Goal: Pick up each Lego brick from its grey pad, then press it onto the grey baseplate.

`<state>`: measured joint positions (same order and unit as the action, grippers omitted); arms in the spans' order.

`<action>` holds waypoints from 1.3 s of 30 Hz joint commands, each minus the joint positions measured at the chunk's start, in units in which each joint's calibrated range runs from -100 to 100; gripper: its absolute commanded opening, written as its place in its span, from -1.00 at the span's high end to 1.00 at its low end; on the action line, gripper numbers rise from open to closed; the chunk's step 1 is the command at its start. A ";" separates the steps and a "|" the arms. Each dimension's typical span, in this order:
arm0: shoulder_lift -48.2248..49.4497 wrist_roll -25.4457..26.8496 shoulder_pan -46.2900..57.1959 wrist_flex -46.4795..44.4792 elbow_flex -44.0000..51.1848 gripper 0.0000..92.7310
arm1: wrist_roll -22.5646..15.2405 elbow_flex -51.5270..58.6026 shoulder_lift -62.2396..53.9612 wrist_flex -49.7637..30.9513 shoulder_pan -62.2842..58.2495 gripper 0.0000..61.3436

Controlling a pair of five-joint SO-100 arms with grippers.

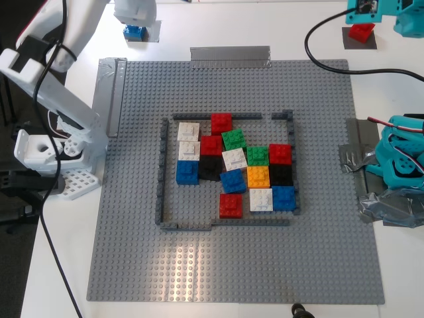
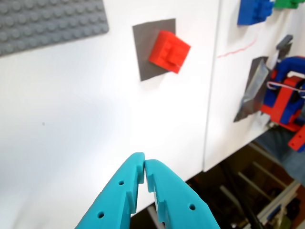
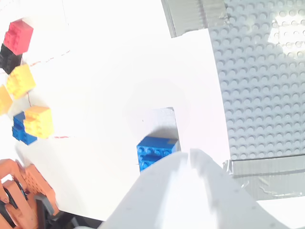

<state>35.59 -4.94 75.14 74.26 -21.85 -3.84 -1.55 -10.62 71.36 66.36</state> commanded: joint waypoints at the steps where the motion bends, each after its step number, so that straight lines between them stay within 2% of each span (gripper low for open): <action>1: 0.64 -2.22 -5.17 -0.71 5.19 1.00 | -0.44 -10.69 2.72 3.17 3.89 0.99; 5: 0.55 -4.22 -11.92 -0.38 10.43 1.00 | -1.95 -21.52 11.31 9.11 7.67 0.99; 9: 0.64 -4.12 -14.89 -0.54 15.40 1.00 | -2.93 -37.41 22.81 17.57 9.99 0.99; 16: -0.14 -4.27 -11.26 -1.76 18.02 1.00 | -0.68 -42.02 30.02 15.46 13.11 0.98; 19: -7.00 -4.27 -9.23 -0.62 19.37 1.00 | 1.37 -49.42 35.34 17.33 13.90 0.62; 21: -13.18 -4.32 -8.22 2.79 25.15 1.00 | 1.66 -53.22 38.26 18.06 14.70 0.54; 26: -28.55 -5.24 -8.07 14.67 44.29 1.00 | 4.06 -52.76 40.24 16.35 15.65 0.32; 27: -30.95 -6.12 -8.15 16.38 47.90 1.00 | 4.50 -53.13 41.01 16.60 15.65 0.20; 31: -39.62 -8.86 -8.15 18.99 58.74 1.00 | 5.33 -53.40 42.81 16.92 15.65 0.19; 39: -51.04 -13.21 -5.82 18.74 64.88 1.00 | 6.25 -50.87 43.67 15.13 15.72 0.20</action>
<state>-13.69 -16.96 67.44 92.96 38.93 2.22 -50.97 34.80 87.77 81.73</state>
